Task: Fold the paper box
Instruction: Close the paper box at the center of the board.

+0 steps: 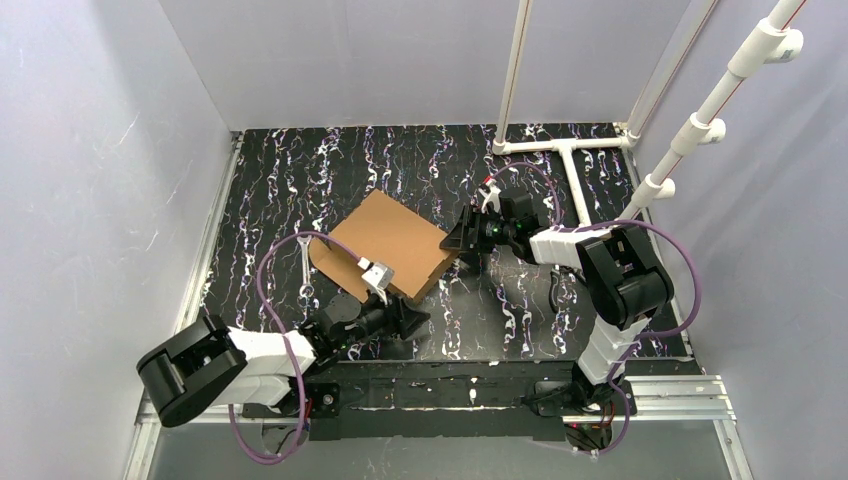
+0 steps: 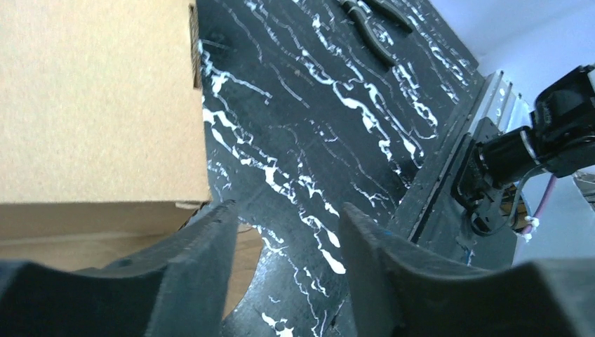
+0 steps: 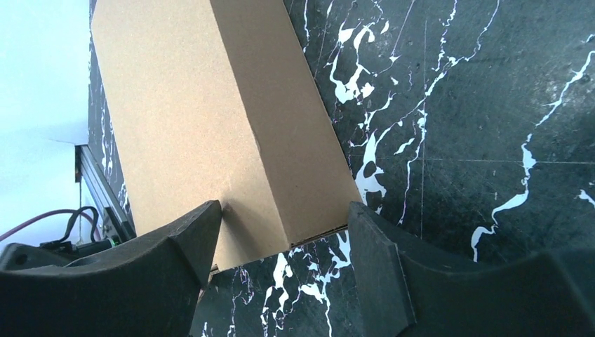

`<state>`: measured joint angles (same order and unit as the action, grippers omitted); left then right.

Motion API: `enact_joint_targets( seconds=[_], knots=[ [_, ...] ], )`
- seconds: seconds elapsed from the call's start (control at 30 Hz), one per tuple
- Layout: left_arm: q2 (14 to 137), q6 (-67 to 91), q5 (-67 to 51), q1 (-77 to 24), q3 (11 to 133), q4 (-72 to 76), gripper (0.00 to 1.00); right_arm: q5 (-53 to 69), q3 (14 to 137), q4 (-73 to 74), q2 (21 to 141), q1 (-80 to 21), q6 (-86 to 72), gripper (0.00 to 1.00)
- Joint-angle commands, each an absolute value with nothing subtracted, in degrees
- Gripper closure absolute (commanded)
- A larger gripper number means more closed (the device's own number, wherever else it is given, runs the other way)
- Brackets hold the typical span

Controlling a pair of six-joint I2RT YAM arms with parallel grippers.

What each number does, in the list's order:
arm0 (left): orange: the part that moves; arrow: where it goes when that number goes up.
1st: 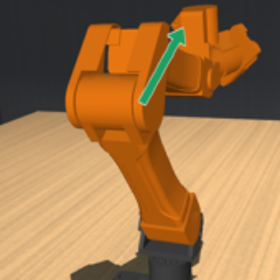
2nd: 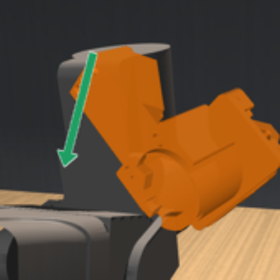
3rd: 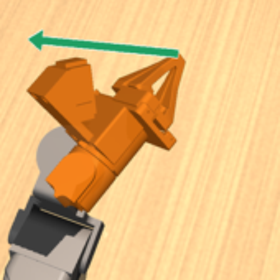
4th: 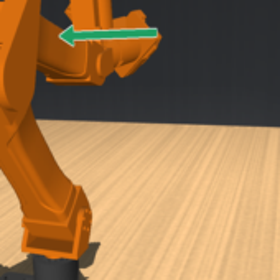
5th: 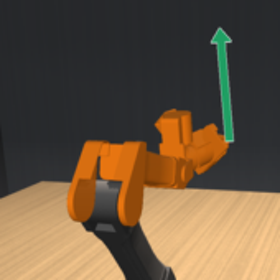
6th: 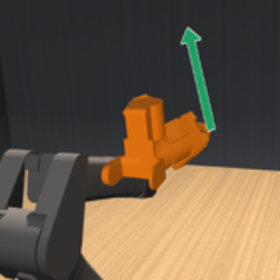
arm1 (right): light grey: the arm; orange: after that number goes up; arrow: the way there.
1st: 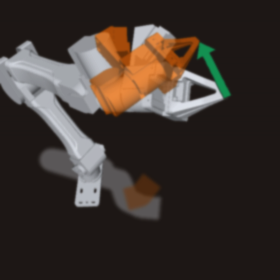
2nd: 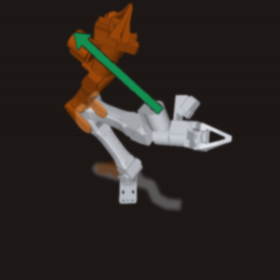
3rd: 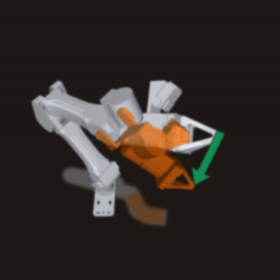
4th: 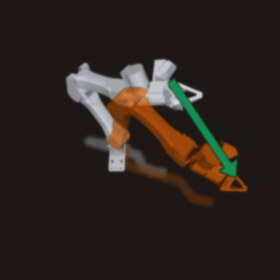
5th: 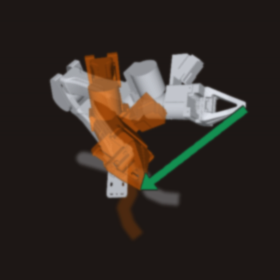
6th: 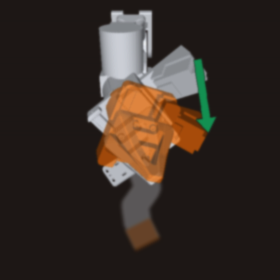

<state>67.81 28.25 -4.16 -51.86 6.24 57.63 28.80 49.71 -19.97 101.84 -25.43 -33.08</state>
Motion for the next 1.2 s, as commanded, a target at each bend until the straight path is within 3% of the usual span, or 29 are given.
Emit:
enact_joint_targets(
  seconds=[0.0, 0.27, 0.43, 0.73, 1.17],
  knots=[
    [67.4, 30.3, -2.6, -53.1, 3.4, 58.9, 0.51, 27.9, 49.6, -21.5, 101.7, -25.8, -34.8, 0.25],
    [57.2, 29.3, 4.6, -54.6, 1.2, 49.2, 0.47, 27.7, 50.2, -21.2, 102.3, -25.8, -34.8, 0.25],
    [61.0, 29.6, 6.1, -54.5, 4.4, 49.1, 0.41, 27.3, 50.3, -20.8, 102.2, -25.8, -34.6, 0.25],
    [70.0, 32.4, 6.9, -54.6, 9.9, 49.2, 0.41, 27.6, 50.6, -20.6, 102.3, -25.8, -34.6, 0.24],
    [72.6, 34.3, 8.1, -54.7, 12.0, 49.1, 0.42, 27.7, 50.8, -20.4, 102.7, -25.8, -34.7, 0.24]
  ],
)
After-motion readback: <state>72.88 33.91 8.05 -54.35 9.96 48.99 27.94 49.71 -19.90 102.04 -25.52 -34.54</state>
